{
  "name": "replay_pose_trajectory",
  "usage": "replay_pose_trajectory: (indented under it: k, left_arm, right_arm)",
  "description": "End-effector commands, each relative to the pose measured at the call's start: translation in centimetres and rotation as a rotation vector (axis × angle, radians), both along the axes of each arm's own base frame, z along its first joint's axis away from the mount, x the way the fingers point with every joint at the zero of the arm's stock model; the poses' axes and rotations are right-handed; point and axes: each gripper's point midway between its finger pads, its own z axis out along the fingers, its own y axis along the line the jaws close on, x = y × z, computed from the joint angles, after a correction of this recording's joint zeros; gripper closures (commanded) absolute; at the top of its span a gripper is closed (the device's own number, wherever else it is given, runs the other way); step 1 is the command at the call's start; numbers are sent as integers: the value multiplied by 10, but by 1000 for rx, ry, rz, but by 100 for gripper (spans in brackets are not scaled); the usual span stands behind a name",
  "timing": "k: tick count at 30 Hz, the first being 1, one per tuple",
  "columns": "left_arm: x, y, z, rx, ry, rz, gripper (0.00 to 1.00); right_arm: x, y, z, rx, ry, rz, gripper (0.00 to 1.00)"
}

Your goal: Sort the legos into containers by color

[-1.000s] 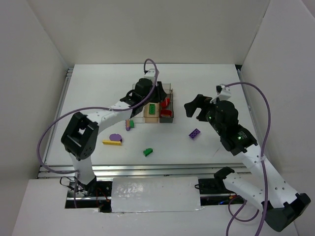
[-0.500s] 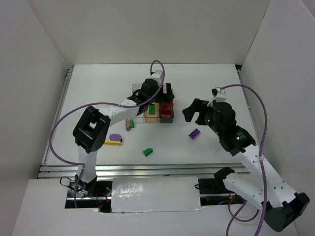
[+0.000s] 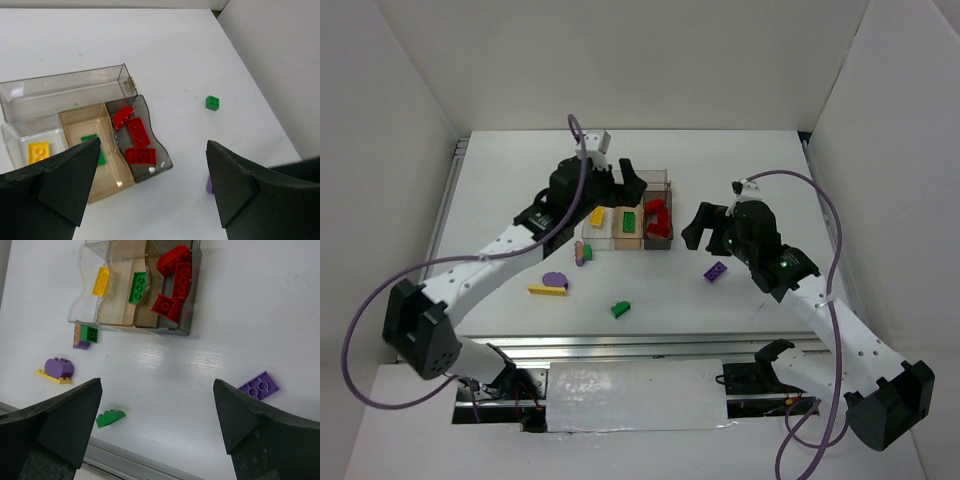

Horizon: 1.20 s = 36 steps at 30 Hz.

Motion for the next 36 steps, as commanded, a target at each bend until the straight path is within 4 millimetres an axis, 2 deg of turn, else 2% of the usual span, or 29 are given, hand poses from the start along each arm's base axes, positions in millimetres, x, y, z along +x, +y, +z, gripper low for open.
replay_pose_trajectory:
  k: [1, 2, 3, 5, 6, 9, 10, 13, 18, 21, 22, 23, 24, 25, 26, 27, 28, 30, 31, 33, 35, 36]
  left_arm:
    - [-63, 26, -85, 214, 243, -60, 0]
    - [-77, 25, -96, 240, 265, -95, 1]
    - [-100, 15, -107, 264, 282, -162, 0]
    - [-132, 17, -130, 336, 332, -210, 0]
    - [-154, 5, -133, 351, 328, -276, 1]
    - [-182, 0, -157, 403, 351, -320, 1]
    - [-186, 6, -170, 431, 372, -307, 0]
    - [-186, 16, -192, 471, 403, -257, 0]
    - [-184, 15, -223, 493, 431, -248, 0]
    - [-183, 11, -237, 500, 438, -257, 6]
    - [-183, 10, -239, 504, 441, -259, 15]
    - [-182, 11, -245, 516, 451, -257, 20]
    - [-181, 10, -245, 518, 452, -250, 26]
    - [-181, 9, -246, 518, 455, -256, 43]
    - [-181, 8, -246, 516, 457, -260, 51]
    - [-181, 7, -246, 516, 457, -258, 73]
    - [-182, 9, -246, 524, 460, -262, 80]
    - [-179, 7, -236, 513, 441, -261, 87]
    - [-178, 11, -232, 526, 435, -243, 100]
    - [-169, 7, -202, 484, 377, -223, 100]
    - [-152, 7, -155, 416, 285, -143, 100]
    - [-145, 8, -140, 393, 254, -102, 100]
  right_arm:
    - [1, 4, 4, 41, -17, 6, 0]
    - [-1, 6, 4, 42, -20, 20, 0]
    - [-2, 7, 5, 46, -23, 31, 0]
    - [-5, 10, 6, 46, -22, 58, 0]
    - [-5, 10, 6, 41, -21, 62, 0]
    - [-9, 13, 6, 44, -16, 88, 0]
    - [-11, 13, 5, 44, -14, 93, 0]
    - [-16, 15, 6, 64, -19, 114, 0]
    - [-21, 16, 7, 73, -23, 130, 0]
    - [-22, 15, 8, 70, -32, 132, 0]
    - [-23, 15, 8, 70, -30, 133, 0]
    - [-22, 15, 8, 70, -30, 131, 0]
    - [-22, 15, 7, 69, -29, 130, 1]
    - [-22, 15, 7, 68, -29, 131, 0]
    - [-22, 14, 7, 67, -30, 129, 0]
    - [-22, 14, 8, 65, -34, 126, 0]
    - [-22, 13, 8, 62, -34, 122, 0]
    - [-21, 12, 10, 61, -40, 119, 0]
    - [-21, 10, 10, 55, -43, 110, 0]
    - [-20, 9, 10, 48, -46, 104, 0]
    - [-16, 5, 9, 37, -51, 77, 0]
    - [-11, 3, 6, 28, -42, 55, 0]
